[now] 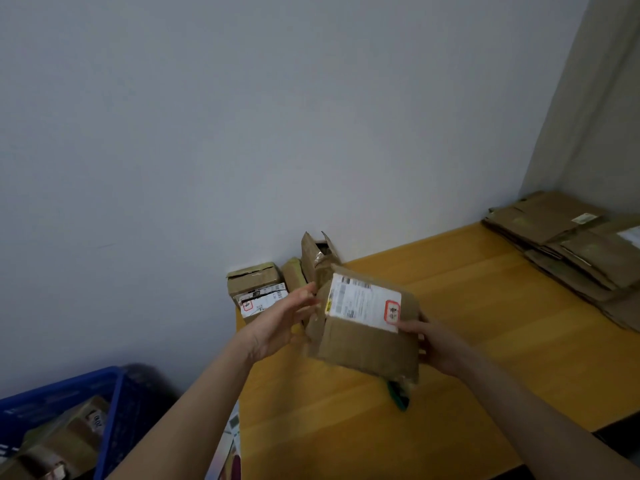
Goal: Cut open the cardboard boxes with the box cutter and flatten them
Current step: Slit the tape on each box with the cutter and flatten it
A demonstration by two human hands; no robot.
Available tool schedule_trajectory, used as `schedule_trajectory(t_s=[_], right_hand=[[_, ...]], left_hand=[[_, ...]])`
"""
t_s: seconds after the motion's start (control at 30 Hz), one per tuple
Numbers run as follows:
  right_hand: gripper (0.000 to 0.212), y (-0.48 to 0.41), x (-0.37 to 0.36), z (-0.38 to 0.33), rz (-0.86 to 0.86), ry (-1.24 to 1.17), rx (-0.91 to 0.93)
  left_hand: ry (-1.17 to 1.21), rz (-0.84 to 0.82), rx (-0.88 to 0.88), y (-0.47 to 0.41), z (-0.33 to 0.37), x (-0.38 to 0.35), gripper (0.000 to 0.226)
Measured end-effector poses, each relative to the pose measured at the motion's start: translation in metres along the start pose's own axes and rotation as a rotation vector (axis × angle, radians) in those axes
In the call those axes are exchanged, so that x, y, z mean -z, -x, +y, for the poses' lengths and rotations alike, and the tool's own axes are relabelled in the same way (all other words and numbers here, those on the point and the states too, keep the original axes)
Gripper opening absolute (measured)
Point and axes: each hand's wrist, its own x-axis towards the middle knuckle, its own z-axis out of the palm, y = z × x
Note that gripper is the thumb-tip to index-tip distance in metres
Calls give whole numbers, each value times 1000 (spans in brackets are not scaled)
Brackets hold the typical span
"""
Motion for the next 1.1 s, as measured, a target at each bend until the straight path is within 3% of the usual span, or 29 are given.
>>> schedule_trajectory(t_s=[0.07, 0.27, 0.5, 0.57, 0.6, 0.67, 0.8, 0.93, 0.97, 1.03, 1.1], right_hand=[[76, -2, -2, 0, 16, 60, 65], [36, -1, -13, -3, 1, -66, 92], [56, -8, -10, 2, 26, -450, 7], [41, -10, -7, 1, 51, -463, 3], [34, -10, -6, 0, 45, -446, -2], [44, -10, -4, -1, 24, -376, -30], [58, -5, -6, -9, -15, -184, -68], [64, -7, -16, -12, 95, 273, -21], [61, -9, -18, -11, 135, 347, -6], [53, -11, -22, -9, 213, 384, 1], [46, -15, -23, -7, 246, 405, 26]], left_hand=[[-115, 32, 14, -2, -1, -5, 62], [-273, 272, -258, -17, -27, -10, 39], [-561, 354, -387, -23, -27, -14, 25], [-745, 384, -456, -18, -25, -16, 18], [-869, 399, -513, -16, -24, -17, 13], [-1096, 391, -648, -11, -23, -20, 8], [-1362, 387, -886, -5, -21, -24, 22], [-1476, 374, -934, -2, -22, -30, 6], [-1481, 371, -934, -3, -22, -32, 14], [-1483, 361, -931, -5, -24, -33, 27], [-1473, 348, -903, -5, -23, -32, 23]])
